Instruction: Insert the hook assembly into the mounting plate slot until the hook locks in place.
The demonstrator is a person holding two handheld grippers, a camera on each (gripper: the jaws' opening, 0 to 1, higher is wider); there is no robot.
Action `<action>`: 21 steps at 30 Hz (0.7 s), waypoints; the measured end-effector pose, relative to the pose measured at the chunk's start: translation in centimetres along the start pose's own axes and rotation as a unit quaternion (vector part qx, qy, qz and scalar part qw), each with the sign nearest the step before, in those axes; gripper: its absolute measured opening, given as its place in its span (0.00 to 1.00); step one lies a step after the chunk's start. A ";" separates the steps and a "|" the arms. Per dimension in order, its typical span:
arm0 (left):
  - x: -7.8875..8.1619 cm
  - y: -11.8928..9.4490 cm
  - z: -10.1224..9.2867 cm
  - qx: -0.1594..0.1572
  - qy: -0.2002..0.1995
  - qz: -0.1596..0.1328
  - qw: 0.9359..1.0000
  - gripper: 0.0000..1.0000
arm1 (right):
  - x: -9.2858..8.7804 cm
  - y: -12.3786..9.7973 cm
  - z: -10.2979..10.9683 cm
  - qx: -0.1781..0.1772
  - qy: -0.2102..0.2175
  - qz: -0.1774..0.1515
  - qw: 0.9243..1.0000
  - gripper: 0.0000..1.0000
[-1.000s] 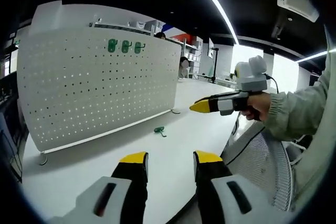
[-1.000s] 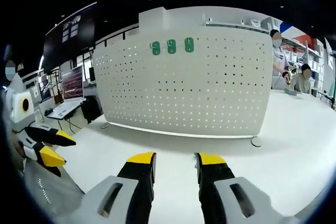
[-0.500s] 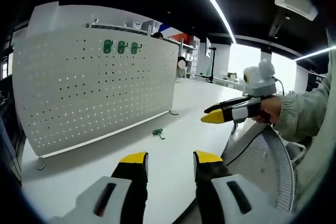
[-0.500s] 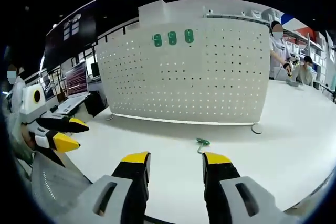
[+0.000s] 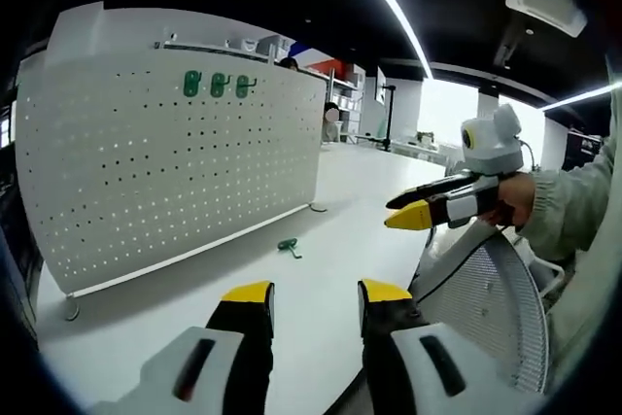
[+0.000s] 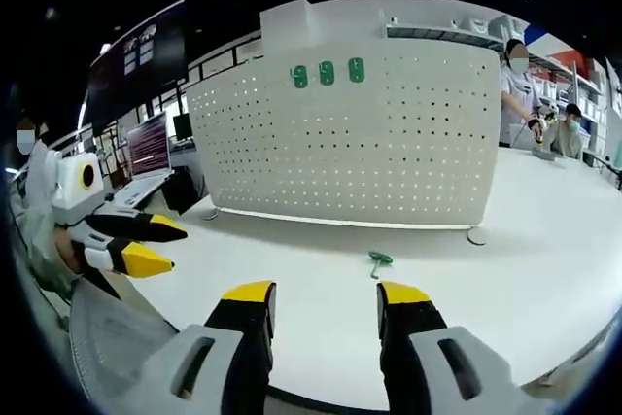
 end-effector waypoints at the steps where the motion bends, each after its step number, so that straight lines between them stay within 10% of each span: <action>1: 0.0 0.1 0.0 -0.001 0.001 0.000 1.000 0.36 | 0.0 0.0 0.0 0.000 0.001 -0.001 1.000 0.41; 21: 1.3 4.8 2.3 -0.026 0.061 0.014 0.998 0.34 | -0.3 -0.5 0.1 0.003 0.014 -0.001 1.000 0.40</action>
Point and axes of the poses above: the point that each gripper's makers call its tool centre point, and the gripper's own axes: y roughly forward along the fingers, z roughly to its left, x roughly out of its top, the point moved 4 cm from there along -y, roughly backward along the fingers, and after that the axes turned 14 degrees about -z, right-handed, at the moved point
